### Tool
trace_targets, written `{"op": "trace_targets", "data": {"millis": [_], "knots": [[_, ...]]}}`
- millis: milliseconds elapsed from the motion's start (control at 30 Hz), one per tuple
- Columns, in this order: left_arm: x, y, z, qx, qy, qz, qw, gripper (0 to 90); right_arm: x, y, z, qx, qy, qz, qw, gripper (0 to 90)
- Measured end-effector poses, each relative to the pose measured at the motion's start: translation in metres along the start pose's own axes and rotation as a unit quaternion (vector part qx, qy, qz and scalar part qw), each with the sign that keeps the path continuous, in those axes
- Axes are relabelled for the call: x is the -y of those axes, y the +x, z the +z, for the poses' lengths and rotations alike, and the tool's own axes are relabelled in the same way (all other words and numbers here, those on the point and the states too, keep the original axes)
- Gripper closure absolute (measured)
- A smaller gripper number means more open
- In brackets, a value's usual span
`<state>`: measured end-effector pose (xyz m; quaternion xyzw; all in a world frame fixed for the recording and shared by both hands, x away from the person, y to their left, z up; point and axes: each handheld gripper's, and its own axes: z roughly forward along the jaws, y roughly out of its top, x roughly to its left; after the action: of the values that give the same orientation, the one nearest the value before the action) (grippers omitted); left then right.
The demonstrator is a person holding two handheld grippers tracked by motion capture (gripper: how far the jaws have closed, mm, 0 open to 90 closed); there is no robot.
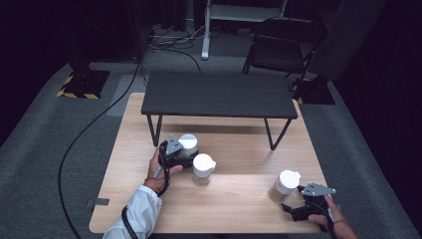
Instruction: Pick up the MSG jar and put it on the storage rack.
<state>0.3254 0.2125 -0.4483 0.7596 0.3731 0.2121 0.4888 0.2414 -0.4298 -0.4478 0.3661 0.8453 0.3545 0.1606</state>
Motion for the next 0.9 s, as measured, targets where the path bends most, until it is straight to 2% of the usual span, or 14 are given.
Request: {"op": "trace_targets", "data": {"millis": [433, 500, 567, 900], "knots": [[-0.008, -0.001, -0.009, -0.009, -0.006, 0.0, 0.9999, 29.9, 0.0, 0.0, 0.0, 0.0, 0.001, 0.0, 1.0, 0.0], [-0.01, -0.003, -0.009, -0.016, -0.003, 0.004, 0.9998, 29.9, 0.0, 0.0, 0.0, 0.0, 0.0, 0.0, 1.0, 0.0], [-0.011, -0.002, -0.011, -0.016, -0.006, 0.0, 0.9998, 29.8, 0.0, 0.0, 0.0, 0.0, 0.0, 0.0, 1.0, 0.0], [-0.026, -0.01, -0.024, -0.029, -0.011, 0.015, 0.9994, 29.8, 0.0, 0.0, 0.0, 0.0, 0.0, 0.0, 1.0, 0.0]]}}
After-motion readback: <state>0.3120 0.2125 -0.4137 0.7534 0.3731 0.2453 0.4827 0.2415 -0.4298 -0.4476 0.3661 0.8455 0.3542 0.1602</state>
